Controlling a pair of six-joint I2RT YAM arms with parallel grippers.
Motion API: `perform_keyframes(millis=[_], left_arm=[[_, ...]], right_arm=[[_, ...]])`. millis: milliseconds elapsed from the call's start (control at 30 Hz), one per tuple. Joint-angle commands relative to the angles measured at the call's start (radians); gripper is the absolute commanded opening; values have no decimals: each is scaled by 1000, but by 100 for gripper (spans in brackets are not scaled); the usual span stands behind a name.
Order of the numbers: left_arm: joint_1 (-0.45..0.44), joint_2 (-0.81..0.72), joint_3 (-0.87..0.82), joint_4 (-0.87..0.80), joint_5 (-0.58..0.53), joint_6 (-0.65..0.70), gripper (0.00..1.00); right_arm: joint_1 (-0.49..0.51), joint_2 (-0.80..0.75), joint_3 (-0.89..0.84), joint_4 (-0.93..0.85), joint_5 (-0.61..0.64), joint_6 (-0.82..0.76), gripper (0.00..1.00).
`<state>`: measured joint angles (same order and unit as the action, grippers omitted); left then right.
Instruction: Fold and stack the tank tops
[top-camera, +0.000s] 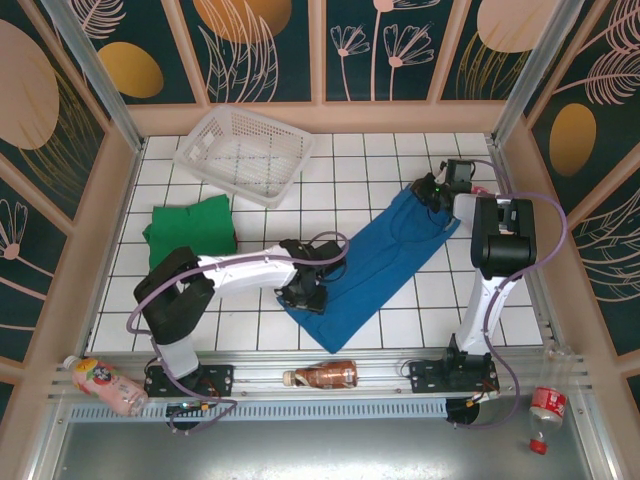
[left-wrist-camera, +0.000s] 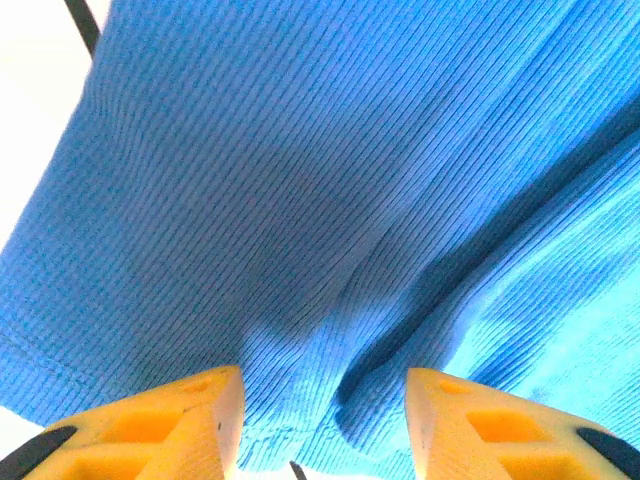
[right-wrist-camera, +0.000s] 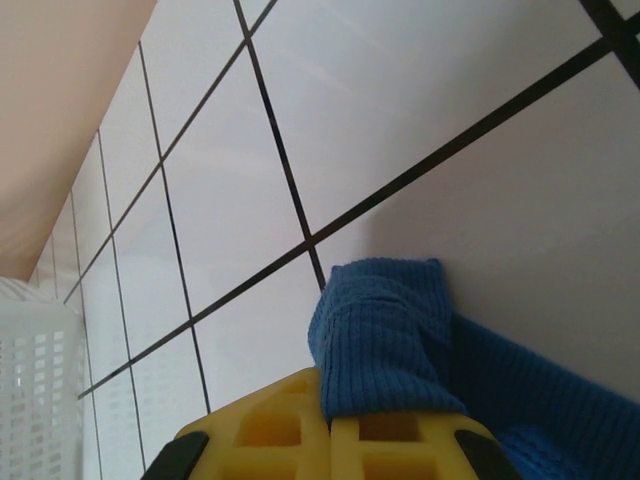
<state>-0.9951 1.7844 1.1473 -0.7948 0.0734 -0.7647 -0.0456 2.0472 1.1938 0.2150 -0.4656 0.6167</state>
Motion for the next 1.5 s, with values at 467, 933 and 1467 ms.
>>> perform_keyframes(millis=[467, 933, 1467], left_arm=[[0, -41, -135, 119, 105, -25, 35], [0, -56, 12, 19, 163, -8, 44], [148, 52, 7, 148, 111, 191, 44]], right_arm=[[-61, 31, 26, 50, -104, -61, 18], [-53, -210, -18, -259, -108, -102, 42], [211, -507, -540, -105, -183, -73, 38]])
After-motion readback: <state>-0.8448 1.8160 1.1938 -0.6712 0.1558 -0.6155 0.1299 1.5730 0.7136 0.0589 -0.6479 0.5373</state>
